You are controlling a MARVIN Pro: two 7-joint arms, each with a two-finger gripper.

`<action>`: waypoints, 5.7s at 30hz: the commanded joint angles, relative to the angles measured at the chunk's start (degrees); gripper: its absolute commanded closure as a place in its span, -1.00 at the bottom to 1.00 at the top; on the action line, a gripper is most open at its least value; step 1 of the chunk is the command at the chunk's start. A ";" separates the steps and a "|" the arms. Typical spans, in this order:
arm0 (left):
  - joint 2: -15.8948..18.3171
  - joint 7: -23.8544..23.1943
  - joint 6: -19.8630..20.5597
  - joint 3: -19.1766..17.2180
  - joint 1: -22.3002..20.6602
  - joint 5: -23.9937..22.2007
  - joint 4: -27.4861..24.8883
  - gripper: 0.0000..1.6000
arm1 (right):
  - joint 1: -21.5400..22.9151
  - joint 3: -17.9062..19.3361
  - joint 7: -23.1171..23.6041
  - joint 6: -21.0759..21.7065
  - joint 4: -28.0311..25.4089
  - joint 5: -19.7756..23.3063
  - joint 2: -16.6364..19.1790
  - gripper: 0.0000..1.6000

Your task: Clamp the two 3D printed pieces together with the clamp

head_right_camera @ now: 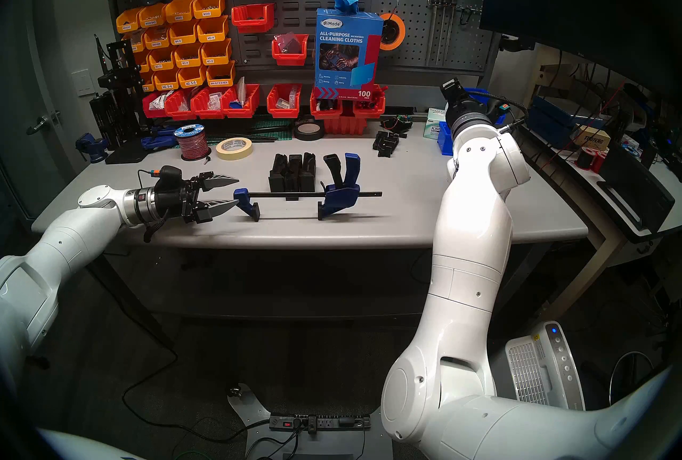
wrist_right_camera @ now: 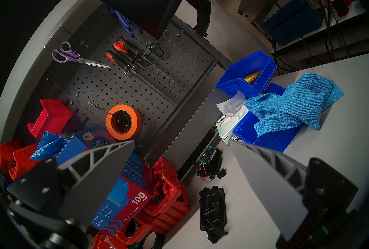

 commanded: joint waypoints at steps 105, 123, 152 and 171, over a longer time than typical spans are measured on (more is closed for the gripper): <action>2.70 0.04 -2.50 15.70 -5.36 -17.75 -0.97 1.00 | 0.41 -0.13 0.02 0.08 -0.75 0.08 -0.02 -1.00; 3.67 0.04 -2.69 17.56 -5.60 -19.26 -2.01 1.00 | 0.41 -0.13 0.02 0.08 -0.75 0.08 -0.02 -1.00; 3.95 0.04 -3.14 19.52 -6.37 -20.69 -1.97 1.00 | 0.41 -0.13 0.02 0.08 -0.75 0.08 -0.02 -1.00; 4.06 0.04 -3.40 20.37 -6.71 -21.29 -1.94 1.00 | 0.41 -0.13 0.02 0.08 -0.75 0.08 -0.02 -1.00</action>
